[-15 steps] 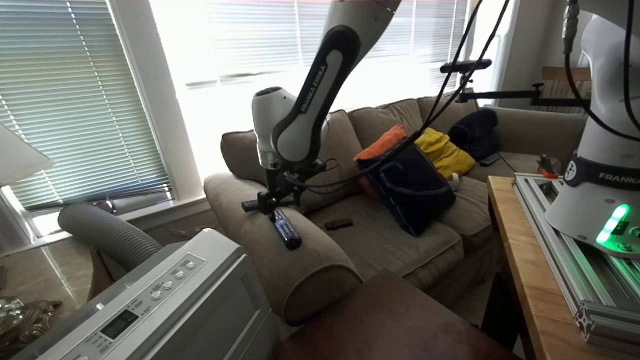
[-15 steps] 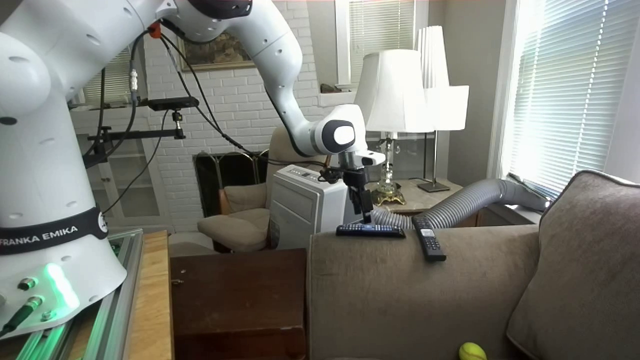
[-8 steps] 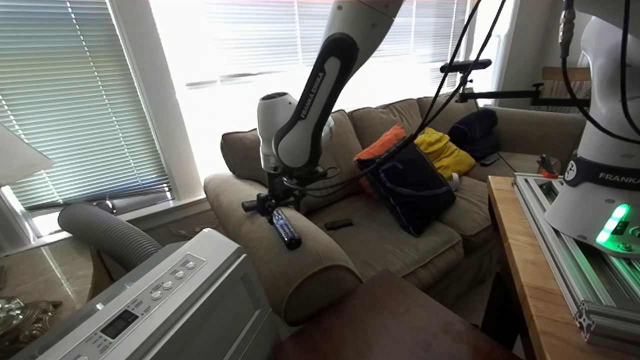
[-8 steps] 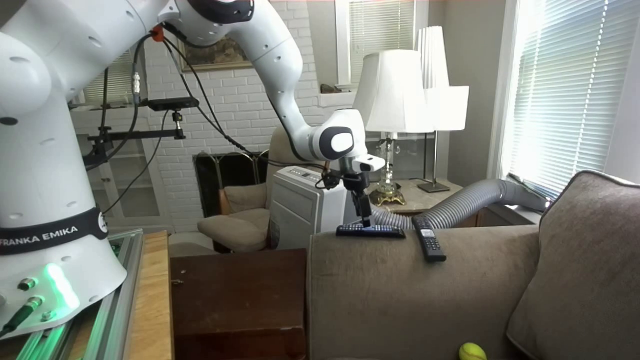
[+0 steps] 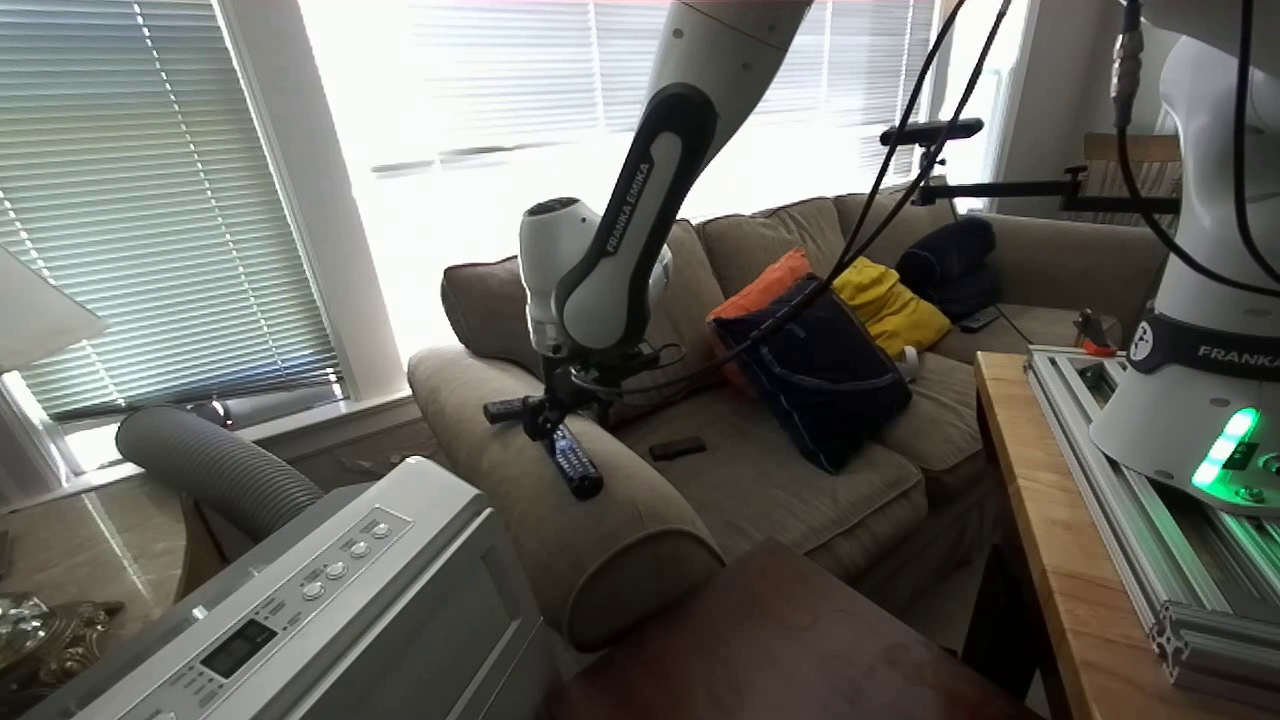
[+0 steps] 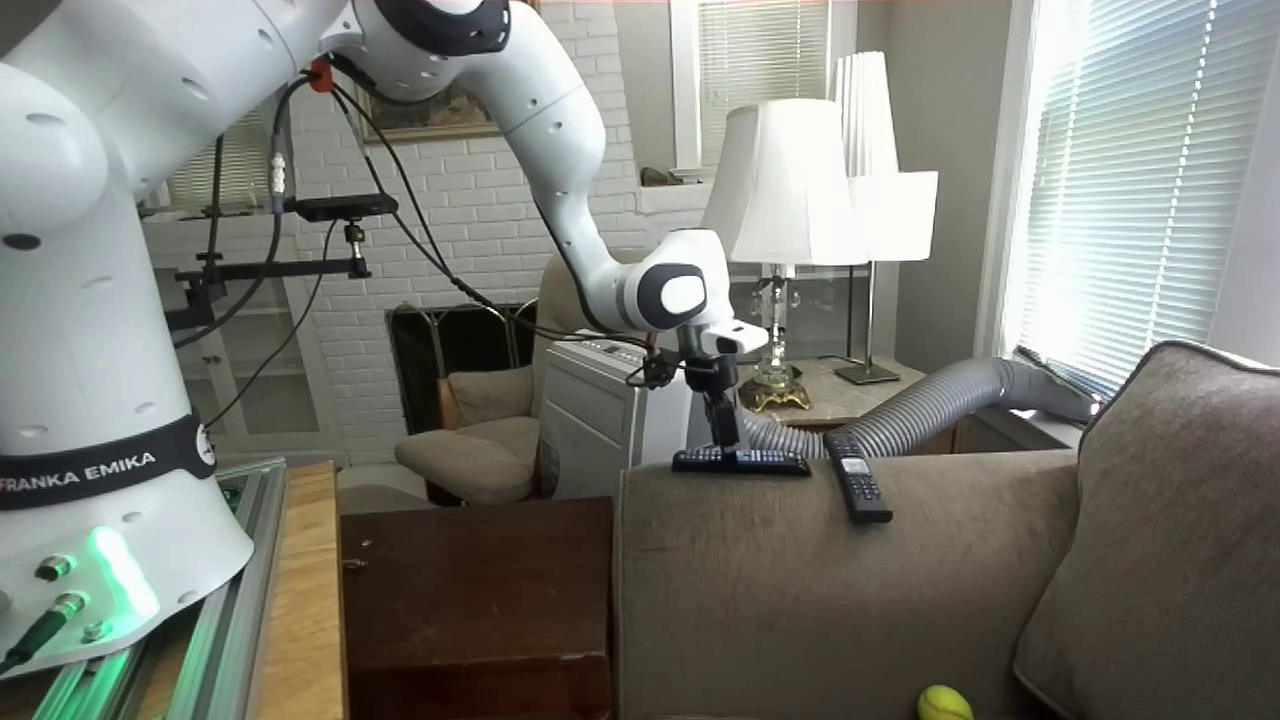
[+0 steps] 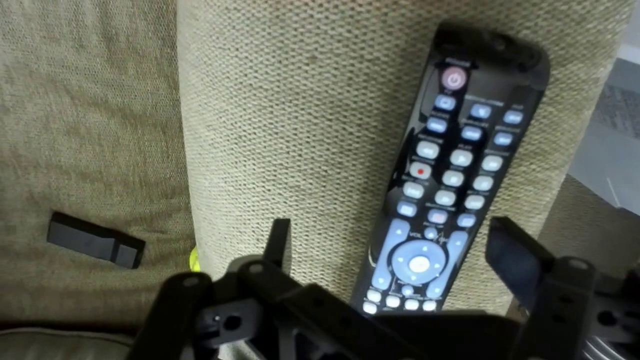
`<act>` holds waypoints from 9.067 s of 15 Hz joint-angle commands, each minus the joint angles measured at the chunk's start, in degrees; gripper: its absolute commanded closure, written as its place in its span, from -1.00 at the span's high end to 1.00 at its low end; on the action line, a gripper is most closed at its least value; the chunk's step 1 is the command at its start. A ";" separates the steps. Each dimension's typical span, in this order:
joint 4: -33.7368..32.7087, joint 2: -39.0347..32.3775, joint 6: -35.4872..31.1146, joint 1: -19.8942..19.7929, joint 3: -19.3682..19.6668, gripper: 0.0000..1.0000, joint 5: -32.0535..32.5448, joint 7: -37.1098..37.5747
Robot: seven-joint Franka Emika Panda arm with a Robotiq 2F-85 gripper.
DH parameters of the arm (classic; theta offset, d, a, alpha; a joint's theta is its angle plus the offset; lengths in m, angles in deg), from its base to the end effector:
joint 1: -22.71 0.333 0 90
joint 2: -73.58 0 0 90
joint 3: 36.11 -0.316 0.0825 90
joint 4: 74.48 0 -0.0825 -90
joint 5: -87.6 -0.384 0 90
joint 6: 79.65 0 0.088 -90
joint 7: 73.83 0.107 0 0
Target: Remove the black remote from the table, put it on the armrest of the sofa, remove the bigger remote from the armrest and put it on the table
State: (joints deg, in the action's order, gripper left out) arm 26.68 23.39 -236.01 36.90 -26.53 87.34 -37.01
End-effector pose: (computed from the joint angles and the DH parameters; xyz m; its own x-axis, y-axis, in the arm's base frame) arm 0.6490 0.0587 0.0822 0.8689 -0.4716 0.1505 -0.4824 -0.8748 0.0443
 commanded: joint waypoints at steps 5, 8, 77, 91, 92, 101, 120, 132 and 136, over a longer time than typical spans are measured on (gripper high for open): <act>-0.54 -1.87 -1.26 2.85 1.49 1.00 -0.80 2.97; -0.32 -1.85 -3.14 3.95 2.24 1.00 -0.38 3.40; 43.32 24.55 -18.18 5.62 -3.09 -0.44 38.50 -55.04; 42.60 -0.17 -49.27 28.78 13.75 -0.44 29.56 -38.60; 41.83 -2.00 -50.75 29.26 12.98 -0.44 27.88 -37.92; 35.31 -13.32 -62.42 27.97 2.53 -0.44 4.07 -52.18; 27.20 -19.05 -62.63 23.41 0.23 0.60 5.15 -59.59; 38.58 5.70 -39.02 17.59 -1.61 1.00 11.89 -58.76; 38.78 18.81 -22.66 12.26 -7.45 1.00 15.41 -57.36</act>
State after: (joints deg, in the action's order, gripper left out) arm 62.33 31.04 -269.85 54.10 -28.97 99.54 -94.58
